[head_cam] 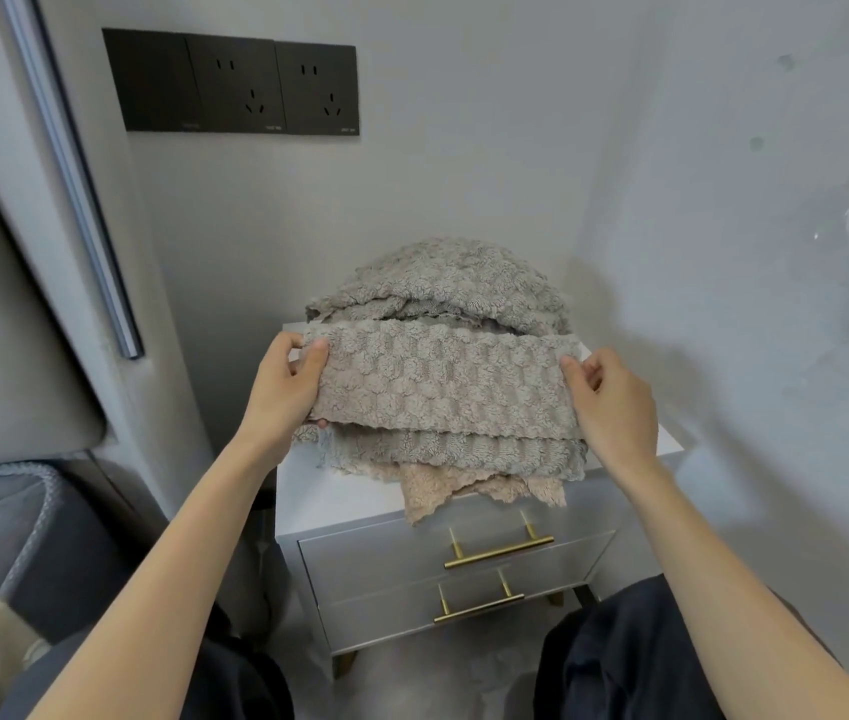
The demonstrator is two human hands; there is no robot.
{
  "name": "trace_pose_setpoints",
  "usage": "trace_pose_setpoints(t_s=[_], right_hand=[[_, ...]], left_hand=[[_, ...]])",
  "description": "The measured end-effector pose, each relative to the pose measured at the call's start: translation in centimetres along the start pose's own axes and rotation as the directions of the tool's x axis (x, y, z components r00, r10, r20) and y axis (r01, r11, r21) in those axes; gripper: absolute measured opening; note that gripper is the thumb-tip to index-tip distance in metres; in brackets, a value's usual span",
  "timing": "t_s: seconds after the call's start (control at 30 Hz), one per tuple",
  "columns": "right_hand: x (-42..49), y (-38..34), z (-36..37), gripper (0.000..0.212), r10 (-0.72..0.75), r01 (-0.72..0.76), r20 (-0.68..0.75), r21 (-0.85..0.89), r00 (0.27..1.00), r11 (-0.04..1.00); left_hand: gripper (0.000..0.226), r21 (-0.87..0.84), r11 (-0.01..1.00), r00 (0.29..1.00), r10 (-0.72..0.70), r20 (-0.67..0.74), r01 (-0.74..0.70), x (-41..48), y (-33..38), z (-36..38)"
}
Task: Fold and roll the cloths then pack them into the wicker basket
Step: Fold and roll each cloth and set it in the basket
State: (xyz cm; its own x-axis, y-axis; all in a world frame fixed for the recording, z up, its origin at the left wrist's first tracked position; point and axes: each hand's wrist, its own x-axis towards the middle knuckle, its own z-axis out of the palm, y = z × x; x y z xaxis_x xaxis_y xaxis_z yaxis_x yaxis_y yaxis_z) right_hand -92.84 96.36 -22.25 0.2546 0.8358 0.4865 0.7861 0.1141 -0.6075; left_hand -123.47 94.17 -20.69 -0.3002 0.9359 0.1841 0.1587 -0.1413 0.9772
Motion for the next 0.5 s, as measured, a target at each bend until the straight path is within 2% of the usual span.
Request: trace_pose_setpoints(t_s=[0.1, 0.17, 0.23, 0.27, 0.4, 0.5], right_hand=[[0.0, 0.1, -0.2, 0.043, 0.025, -0.024, 0.015, -0.045, 1.000, 0.999], [0.3, 0.0, -0.3, 0.046, 0.094, -0.105, 0.085, 0.138, 0.992, 0.985], [0.5, -0.2, -0.5, 0.043, 0.180, -0.229, 0.163, 0.377, 0.970, 0.897], [0.4, -0.3, -0.7, 0.042, 0.208, -0.262, 0.168, 0.437, 0.964, 0.861], [-0.1, -0.2, -1.3, 0.044, 0.211, -0.227, 0.088, 0.470, 0.974, 0.853], [-0.5, -0.2, -1.6, 0.039, 0.222, -0.254, 0.123, 0.511, 0.967, 0.821]], left_hand=[[0.018, -0.024, 0.999, 1.000, -0.024, -0.003, 0.024, -0.1, 0.0, 0.0], [0.015, -0.071, 0.996, 0.999, -0.049, 0.009, 0.050, 0.0, 0.1, -0.1], [0.012, -0.131, 0.989, 0.998, -0.067, 0.014, 0.068, 0.1, 0.3, -0.3], [0.011, -0.152, 0.985, 0.997, -0.077, 0.016, 0.079, 0.1, 0.4, -0.4], [0.009, -0.206, 0.971, 0.992, -0.118, 0.041, 0.124, 0.1, 0.3, -0.7], [0.012, -0.187, 0.971, 0.989, -0.139, 0.051, 0.146, 0.0, 0.1, -0.9]])
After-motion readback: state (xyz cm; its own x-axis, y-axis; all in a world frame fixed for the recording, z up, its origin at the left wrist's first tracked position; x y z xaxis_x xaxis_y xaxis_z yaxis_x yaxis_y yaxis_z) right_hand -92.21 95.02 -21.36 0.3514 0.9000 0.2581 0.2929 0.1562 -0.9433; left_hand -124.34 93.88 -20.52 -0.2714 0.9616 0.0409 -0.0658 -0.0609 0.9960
